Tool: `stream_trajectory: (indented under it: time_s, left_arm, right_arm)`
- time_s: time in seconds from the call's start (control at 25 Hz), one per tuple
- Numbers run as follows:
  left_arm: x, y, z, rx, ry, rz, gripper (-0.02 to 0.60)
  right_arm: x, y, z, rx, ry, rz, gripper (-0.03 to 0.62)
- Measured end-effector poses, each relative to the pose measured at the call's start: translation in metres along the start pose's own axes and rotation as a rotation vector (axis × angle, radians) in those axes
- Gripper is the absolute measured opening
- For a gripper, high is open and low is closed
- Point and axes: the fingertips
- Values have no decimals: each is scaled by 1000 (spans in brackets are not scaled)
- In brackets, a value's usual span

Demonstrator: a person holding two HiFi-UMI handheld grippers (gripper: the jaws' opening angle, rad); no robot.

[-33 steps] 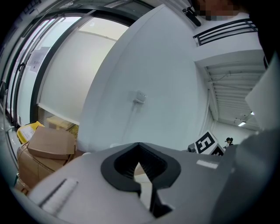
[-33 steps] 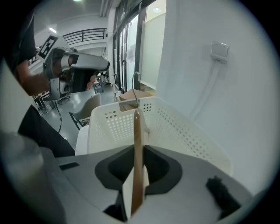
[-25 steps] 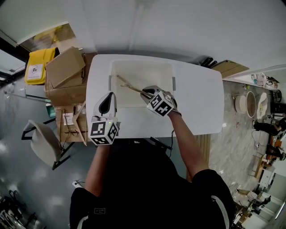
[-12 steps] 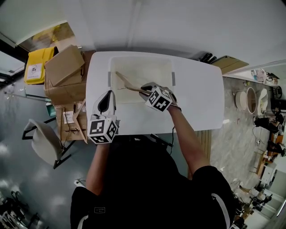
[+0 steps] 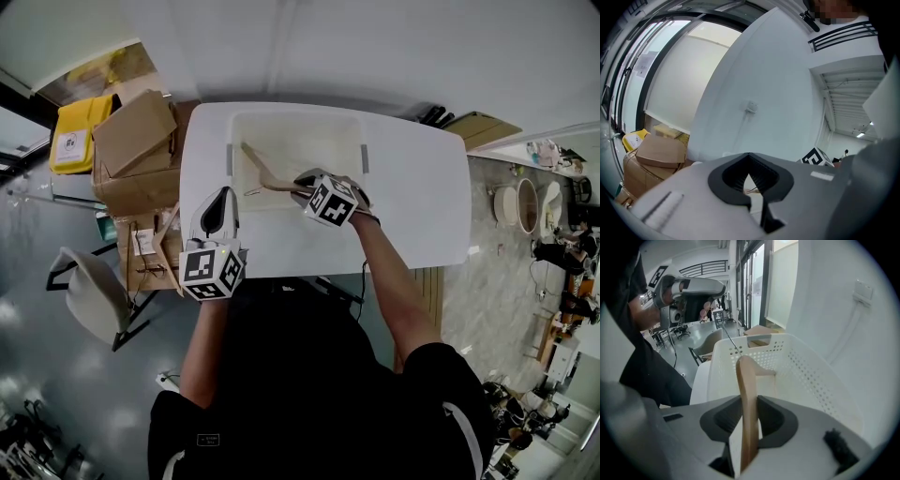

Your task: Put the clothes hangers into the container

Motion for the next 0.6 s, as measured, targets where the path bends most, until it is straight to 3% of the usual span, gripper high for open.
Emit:
stream_trajectory:
  time_s: [0.6]
  left_arm:
    - [-5,3,5,-14,3,-8,6]
  right_arm:
    - [-4,-3,-3,65,0,-37,115]
Point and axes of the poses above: the fingertips, and each gripper's own axes: y backward along the fingers, z to its right, x out of its top, and after that the axes turned 13 degrees about y, right-handed
